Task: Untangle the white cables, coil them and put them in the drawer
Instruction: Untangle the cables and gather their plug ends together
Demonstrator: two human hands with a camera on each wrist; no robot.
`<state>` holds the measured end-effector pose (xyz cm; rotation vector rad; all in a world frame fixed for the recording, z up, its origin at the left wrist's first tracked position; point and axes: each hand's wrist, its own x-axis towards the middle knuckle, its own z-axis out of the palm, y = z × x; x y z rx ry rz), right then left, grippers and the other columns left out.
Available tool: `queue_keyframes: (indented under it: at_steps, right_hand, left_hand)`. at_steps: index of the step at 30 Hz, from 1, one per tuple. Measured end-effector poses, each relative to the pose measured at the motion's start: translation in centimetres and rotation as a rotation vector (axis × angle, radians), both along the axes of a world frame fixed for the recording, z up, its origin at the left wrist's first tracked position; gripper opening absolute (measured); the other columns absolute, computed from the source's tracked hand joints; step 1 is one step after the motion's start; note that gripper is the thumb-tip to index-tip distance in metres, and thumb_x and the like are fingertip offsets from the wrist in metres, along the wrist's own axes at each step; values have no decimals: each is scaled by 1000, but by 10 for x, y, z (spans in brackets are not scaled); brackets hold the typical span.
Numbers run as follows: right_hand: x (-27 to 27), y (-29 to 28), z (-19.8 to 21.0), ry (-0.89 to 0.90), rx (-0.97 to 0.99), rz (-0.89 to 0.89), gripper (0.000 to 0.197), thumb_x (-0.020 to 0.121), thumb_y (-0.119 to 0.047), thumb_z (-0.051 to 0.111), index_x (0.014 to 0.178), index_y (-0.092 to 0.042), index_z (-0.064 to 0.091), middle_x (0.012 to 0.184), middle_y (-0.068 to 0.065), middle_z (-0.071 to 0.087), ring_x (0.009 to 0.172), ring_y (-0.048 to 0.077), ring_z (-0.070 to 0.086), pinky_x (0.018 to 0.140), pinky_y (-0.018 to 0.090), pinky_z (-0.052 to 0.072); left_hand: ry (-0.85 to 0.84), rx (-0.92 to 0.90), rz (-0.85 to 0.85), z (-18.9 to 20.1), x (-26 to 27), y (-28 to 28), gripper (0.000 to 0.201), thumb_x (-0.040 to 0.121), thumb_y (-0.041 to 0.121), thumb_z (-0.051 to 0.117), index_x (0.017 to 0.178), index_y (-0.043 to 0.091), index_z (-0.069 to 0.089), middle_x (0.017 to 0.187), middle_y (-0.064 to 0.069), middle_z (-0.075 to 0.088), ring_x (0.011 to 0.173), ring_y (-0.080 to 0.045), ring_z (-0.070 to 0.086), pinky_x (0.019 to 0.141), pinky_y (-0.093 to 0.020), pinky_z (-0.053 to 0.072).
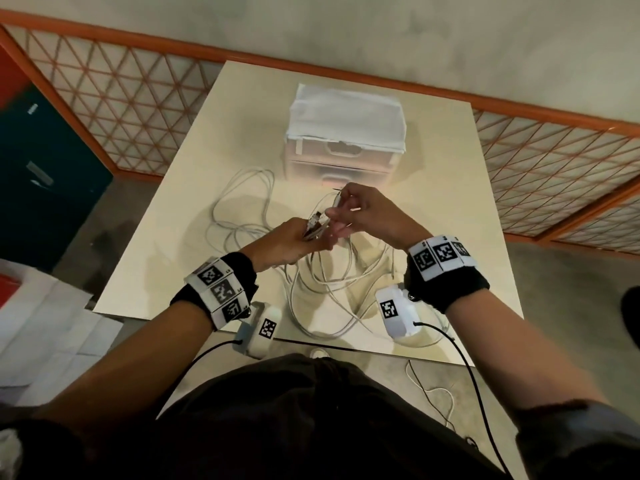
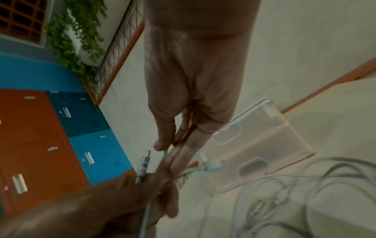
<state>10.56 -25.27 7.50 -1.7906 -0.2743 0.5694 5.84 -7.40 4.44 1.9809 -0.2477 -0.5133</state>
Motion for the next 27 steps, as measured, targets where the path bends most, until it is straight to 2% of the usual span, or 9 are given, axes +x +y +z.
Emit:
queue_keyframes:
  at_steps: [3,6,10,13,15,17,20,23,27]
  right_hand:
    - [4,9,2,-86,-13,-73,19,90,-17,62,94,-6,48,80,10,61,69,24,67,66,31,60]
    - [2,16,-5,-167,-111,-131,28,97,-36,46,97,-9,40,78,5,62,64,18,62,63,30,52]
    - [-12,29,-15,23,-140,230,53,101,-46,17,98,-5,51,83,17,70,75,24,68,78,33,54]
    - [-13,25,-23,23,-225,353,57,101,-44,22,84,-5,60,68,10,60,60,17,59,68,25,50]
    - [-7,10,-29,-25,-330,349,54,100,-46,27,75,-10,59,62,6,52,57,16,52,70,26,45]
    - [2,-16,-34,-32,-395,323,52,98,-48,33,68,-11,55,55,2,47,55,15,46,70,27,42]
    - [13,-59,-39,-53,-562,222,58,92,-54,44,51,-14,51,46,-4,47,48,10,47,66,22,40]
    - [17,-83,-40,-148,-656,37,60,90,-54,49,47,-12,46,44,-3,44,44,11,43,59,25,36]
    - [17,-57,-20,-327,-606,-34,56,89,-47,55,52,-16,28,49,-2,25,47,11,24,54,30,24]
  left_hand:
    - [-28,-22,58,-1,2,2,39,99,41,44,79,13,63,50,0,36,40,-8,33,44,-21,31]
    - [77,-262,179,5,7,7,40,102,38,36,74,14,52,46,12,28,39,-4,25,41,-17,26]
    - [-12,-411,369,21,15,14,40,104,34,29,71,15,44,53,11,30,46,-4,27,44,-16,28]
    - [-164,-331,471,29,20,30,38,104,36,26,73,19,43,75,4,45,71,-6,44,66,-24,46]
    - [-142,-444,533,32,24,47,39,104,37,24,74,19,42,75,5,58,77,-7,57,74,-28,51]
    - [-131,-619,592,36,28,63,41,104,36,23,71,18,39,54,8,53,57,-10,58,67,-27,56]
    - [-205,-648,763,41,28,80,43,104,40,25,66,21,32,46,12,29,42,-8,25,46,-21,44]
    - [-210,-570,849,38,26,91,43,102,42,32,64,22,30,45,12,26,40,-5,20,39,-17,27]
    - [-210,-274,642,28,23,68,43,95,37,54,61,23,33,43,13,27,40,-3,24,42,-19,25]
